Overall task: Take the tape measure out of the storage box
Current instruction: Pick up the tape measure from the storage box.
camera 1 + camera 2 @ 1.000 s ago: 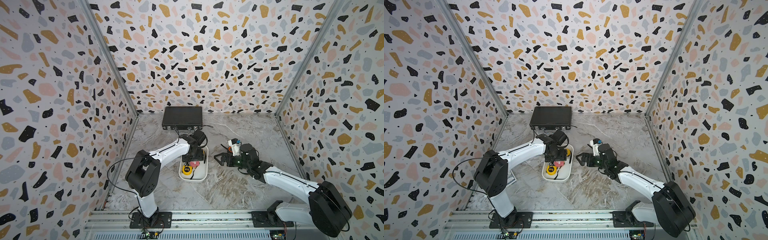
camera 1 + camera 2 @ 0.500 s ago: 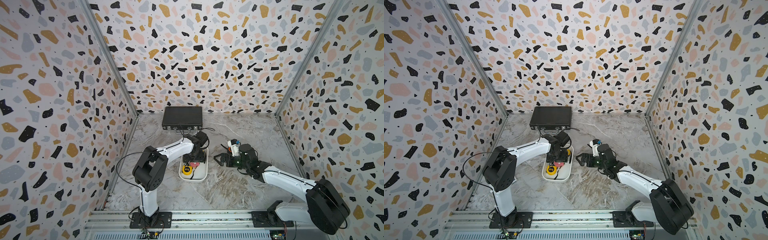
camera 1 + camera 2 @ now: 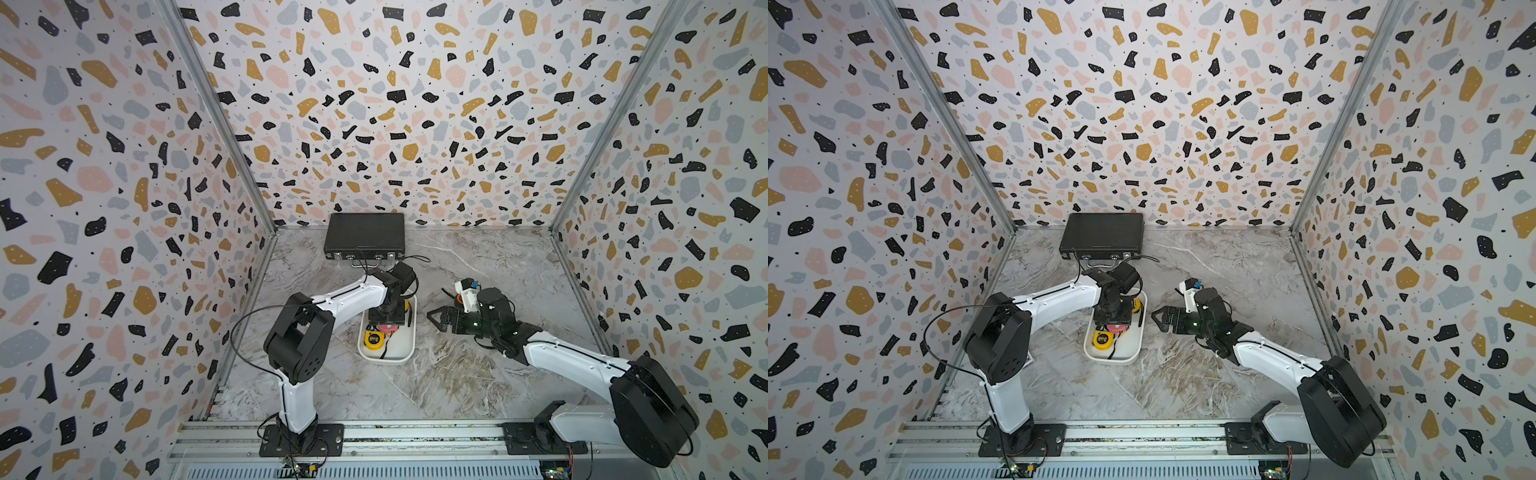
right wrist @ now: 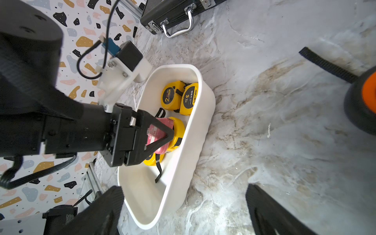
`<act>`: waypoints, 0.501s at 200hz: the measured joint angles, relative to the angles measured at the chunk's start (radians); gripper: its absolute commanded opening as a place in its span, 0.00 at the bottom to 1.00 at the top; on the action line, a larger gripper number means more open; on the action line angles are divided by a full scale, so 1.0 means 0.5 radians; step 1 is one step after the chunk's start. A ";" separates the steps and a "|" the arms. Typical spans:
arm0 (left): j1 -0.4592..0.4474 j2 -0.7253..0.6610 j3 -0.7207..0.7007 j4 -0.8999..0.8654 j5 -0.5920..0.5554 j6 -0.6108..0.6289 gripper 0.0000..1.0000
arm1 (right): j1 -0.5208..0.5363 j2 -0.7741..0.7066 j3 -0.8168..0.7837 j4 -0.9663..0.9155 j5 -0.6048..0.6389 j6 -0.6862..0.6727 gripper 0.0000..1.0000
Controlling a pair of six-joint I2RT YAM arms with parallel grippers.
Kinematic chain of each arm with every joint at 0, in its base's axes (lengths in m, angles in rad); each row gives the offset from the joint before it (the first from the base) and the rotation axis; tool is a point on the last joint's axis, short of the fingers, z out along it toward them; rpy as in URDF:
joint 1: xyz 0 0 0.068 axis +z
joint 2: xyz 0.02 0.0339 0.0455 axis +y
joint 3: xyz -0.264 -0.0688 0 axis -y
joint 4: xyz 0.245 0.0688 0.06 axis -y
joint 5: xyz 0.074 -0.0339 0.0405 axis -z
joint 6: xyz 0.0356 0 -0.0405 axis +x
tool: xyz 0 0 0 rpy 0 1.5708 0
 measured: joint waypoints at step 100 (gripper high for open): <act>-0.002 -0.491 0.034 -0.023 0.211 -0.380 0.22 | 0.061 -0.069 0.000 0.035 0.011 -0.009 0.99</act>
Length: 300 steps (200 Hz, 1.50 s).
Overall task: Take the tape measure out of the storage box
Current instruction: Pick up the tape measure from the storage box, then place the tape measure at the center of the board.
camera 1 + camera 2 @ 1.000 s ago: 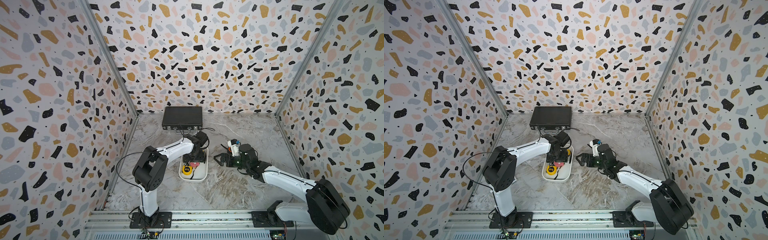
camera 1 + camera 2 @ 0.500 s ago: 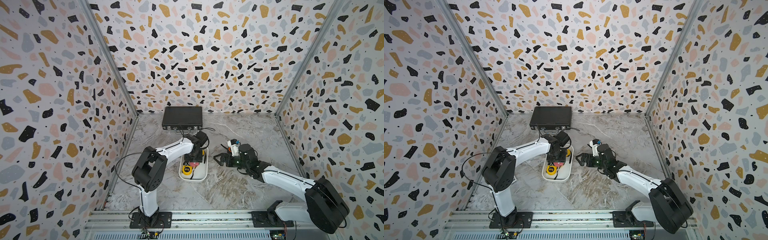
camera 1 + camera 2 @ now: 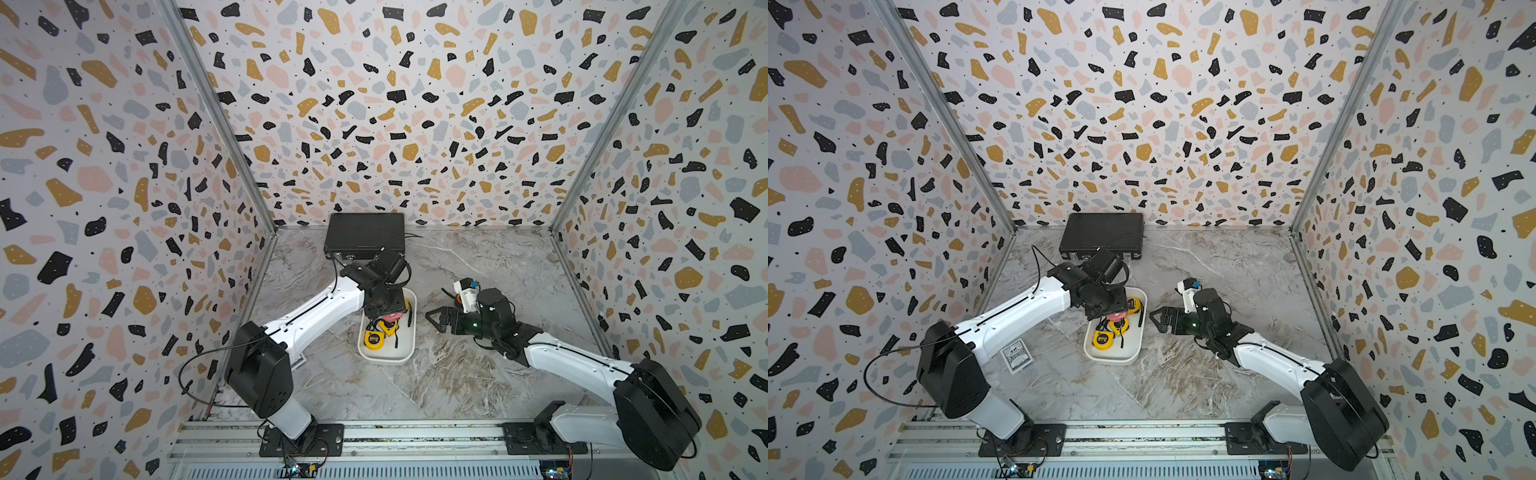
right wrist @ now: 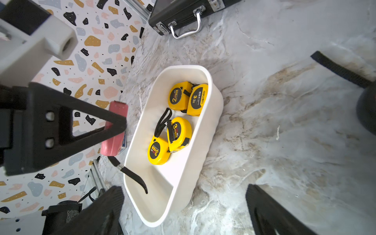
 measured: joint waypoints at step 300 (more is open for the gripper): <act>-0.168 0.004 -0.057 0.696 0.420 -0.767 0.02 | 0.109 0.021 -0.149 0.772 0.203 -0.010 0.32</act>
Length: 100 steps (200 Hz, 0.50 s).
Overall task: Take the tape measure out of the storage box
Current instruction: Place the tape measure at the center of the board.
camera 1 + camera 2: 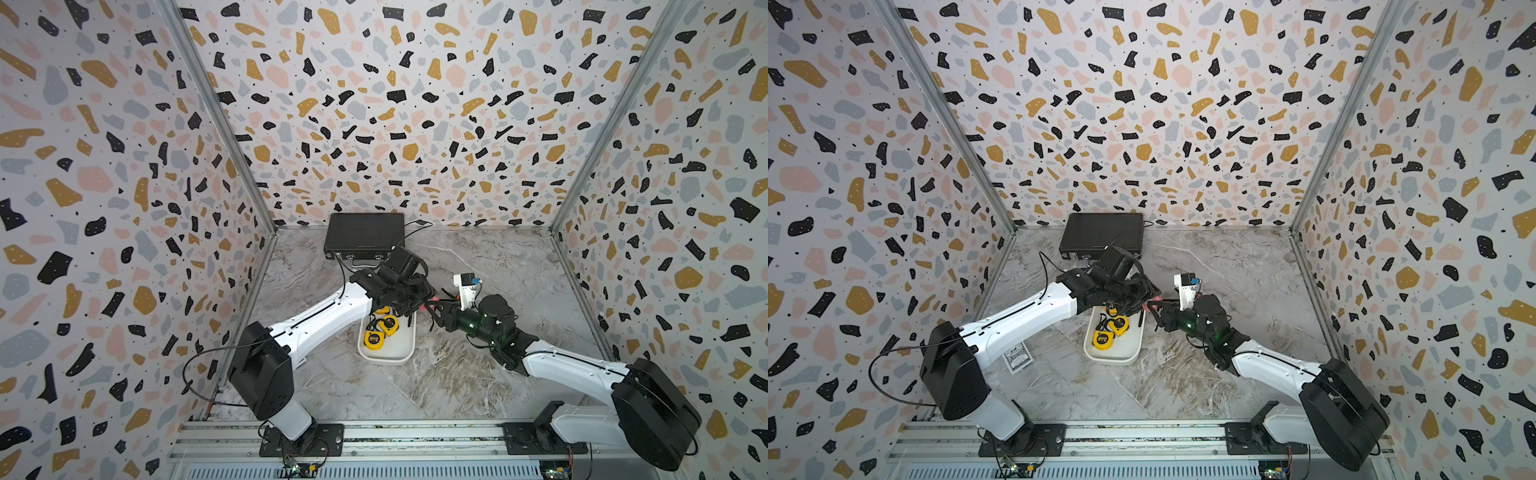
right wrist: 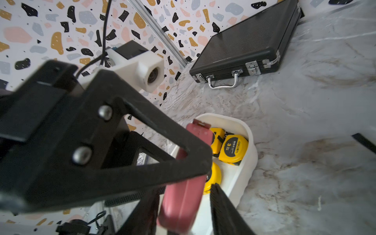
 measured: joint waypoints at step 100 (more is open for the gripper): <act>0.005 -0.004 -0.034 0.068 0.049 0.076 1.00 | -0.153 -0.002 -0.021 -0.101 -0.111 0.090 0.05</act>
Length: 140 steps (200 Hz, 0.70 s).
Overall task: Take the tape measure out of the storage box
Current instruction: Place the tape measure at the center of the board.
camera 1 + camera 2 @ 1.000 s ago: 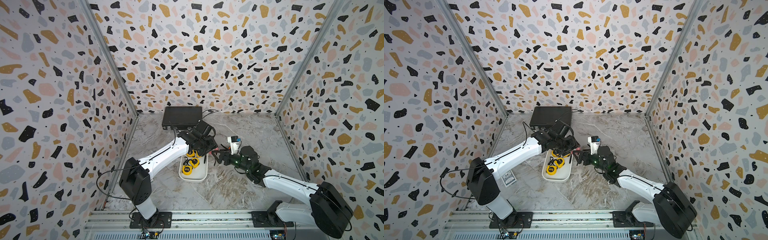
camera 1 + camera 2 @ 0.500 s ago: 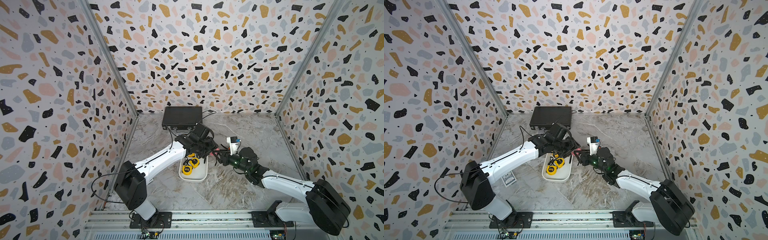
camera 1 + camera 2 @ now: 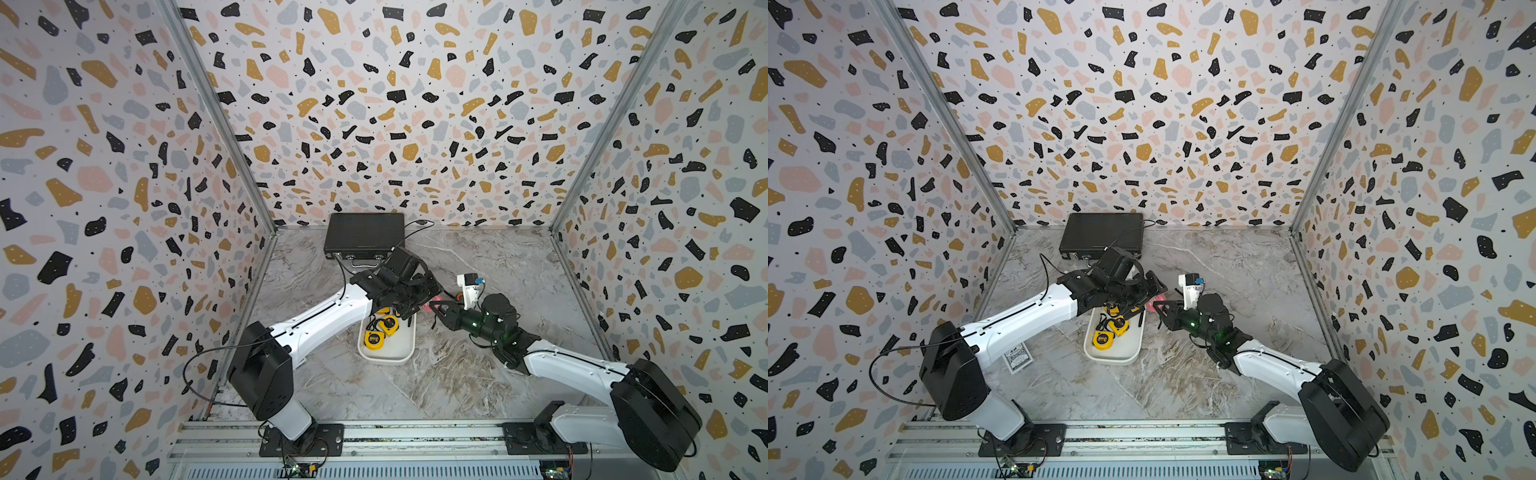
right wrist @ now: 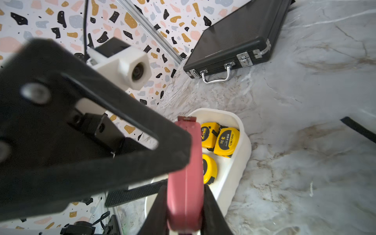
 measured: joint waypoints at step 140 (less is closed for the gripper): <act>0.095 -0.071 -0.070 -0.437 -0.225 0.617 1.00 | -0.896 0.121 -0.166 -0.570 -0.628 0.123 0.06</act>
